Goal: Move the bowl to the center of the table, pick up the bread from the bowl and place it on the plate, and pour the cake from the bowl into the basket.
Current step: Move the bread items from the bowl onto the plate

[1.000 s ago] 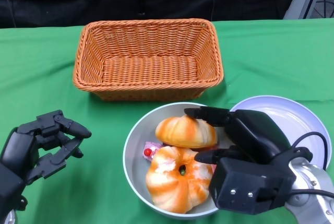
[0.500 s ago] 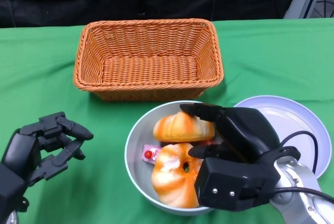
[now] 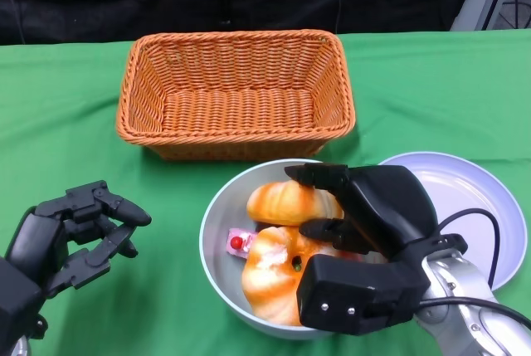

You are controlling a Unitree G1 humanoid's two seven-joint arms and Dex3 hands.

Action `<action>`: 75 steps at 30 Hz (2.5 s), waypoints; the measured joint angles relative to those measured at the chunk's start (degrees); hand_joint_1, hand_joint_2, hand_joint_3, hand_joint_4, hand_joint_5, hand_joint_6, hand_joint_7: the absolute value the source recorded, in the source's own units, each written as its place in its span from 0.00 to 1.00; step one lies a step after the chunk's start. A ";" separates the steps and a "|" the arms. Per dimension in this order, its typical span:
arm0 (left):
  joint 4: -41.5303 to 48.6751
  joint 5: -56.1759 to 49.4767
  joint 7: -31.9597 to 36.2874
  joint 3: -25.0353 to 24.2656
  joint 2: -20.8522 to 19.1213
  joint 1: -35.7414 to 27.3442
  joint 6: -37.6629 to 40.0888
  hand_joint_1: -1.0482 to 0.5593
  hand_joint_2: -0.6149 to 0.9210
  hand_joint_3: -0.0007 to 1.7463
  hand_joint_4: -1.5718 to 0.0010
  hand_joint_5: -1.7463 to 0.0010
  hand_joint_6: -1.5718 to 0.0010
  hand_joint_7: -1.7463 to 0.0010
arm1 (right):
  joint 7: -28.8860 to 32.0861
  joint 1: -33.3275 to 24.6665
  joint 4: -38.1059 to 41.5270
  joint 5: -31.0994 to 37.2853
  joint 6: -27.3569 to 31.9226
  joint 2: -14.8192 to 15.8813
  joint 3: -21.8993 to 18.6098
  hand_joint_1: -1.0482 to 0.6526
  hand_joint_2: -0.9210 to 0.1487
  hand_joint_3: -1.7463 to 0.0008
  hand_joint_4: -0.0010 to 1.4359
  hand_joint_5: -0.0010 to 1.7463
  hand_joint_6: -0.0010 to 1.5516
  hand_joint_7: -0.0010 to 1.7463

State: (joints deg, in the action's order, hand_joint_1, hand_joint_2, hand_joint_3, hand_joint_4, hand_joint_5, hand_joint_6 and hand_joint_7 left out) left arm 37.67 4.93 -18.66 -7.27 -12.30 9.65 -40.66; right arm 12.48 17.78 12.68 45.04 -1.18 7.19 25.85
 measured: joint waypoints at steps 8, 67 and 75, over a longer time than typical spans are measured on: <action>0.44 -0.46 0.01 0.05 -0.02 0.00 -0.79 0.56 0.98 0.26 0.50 0.20 0.47 0.40 | 7.78 2.79 7.68 0.44 -6.15 0.15 1.56 0.50 0.09 1.00 0.60 0.59 0.75 0.04; 2.20 -2.10 0.12 -0.02 -0.36 0.73 -0.03 0.55 1.00 0.21 0.50 0.21 0.46 0.43 | 1.44 -17.82 -16.79 -16.46 -20.39 6.82 -27.79 0.65 0.05 1.00 0.52 0.81 0.52 0.48; 3.69 -2.00 0.12 -0.13 -0.59 1.12 -0.10 0.56 1.00 0.21 0.50 0.21 0.47 0.43 | 5.56 -14.07 -7.09 -14.77 -21.45 9.00 -29.83 0.66 0.06 1.00 0.55 0.82 0.53 0.47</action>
State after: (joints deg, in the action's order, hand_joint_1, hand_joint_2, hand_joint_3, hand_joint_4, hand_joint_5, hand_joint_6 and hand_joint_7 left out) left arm 41.37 2.93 -18.55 -7.40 -12.89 10.77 -40.76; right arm 18.04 3.70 5.60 30.27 -22.63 16.19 -3.97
